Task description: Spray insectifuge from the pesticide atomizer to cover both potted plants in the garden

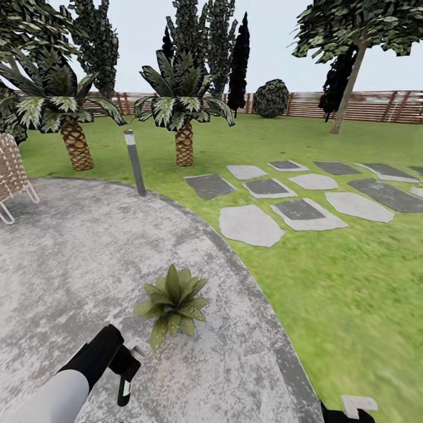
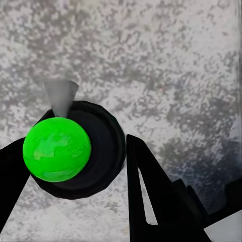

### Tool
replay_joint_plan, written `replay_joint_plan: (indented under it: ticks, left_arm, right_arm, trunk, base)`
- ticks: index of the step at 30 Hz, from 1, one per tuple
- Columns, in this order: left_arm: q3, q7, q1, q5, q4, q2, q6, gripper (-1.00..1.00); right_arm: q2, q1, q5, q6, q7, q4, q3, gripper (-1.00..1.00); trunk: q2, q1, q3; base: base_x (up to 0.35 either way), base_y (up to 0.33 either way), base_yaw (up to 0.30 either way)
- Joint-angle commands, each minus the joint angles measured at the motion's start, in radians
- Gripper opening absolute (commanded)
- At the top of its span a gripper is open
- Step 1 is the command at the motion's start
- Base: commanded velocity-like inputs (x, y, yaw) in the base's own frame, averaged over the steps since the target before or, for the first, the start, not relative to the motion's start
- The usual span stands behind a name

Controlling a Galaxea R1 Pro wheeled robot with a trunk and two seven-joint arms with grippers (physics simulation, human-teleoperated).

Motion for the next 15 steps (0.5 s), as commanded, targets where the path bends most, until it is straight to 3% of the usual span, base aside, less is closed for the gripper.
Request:
replay_joint_plan:
  ticks: [1, 5, 15]
  left_arm:
    - [0.004, -0.009, 0.0, -0.008, -0.002, 0.0, 0.003, -1.0]
    - [0.006, -0.008, 0.0, -0.004, -0.005, 0.001, 0.005, -1.0]
    - [0.007, -0.007, 0.0, -0.002, -0.011, 0.003, 0.006, -1.0]
  right_arm:
    - [0.001, -0.001, 0.006, -0.005, 0.008, 0.0, -0.009, 1.0]
    - [0.001, -0.001, 0.006, -0.005, 0.008, 0.0, -0.008, 1.0]
    - [0.001, -0.001, 0.007, -0.003, 0.008, 0.001, -0.008, 1.0]
  trunk:
    - [0.0, -0.001, -0.001]
    - [0.0, -0.001, -0.001]
    - [0.0, -0.001, -0.001]
  base:
    - [-0.279, 0.147, -0.263]
    - [-0.184, 0.25, -0.263]
    - [-0.01, 0.315, -0.263]
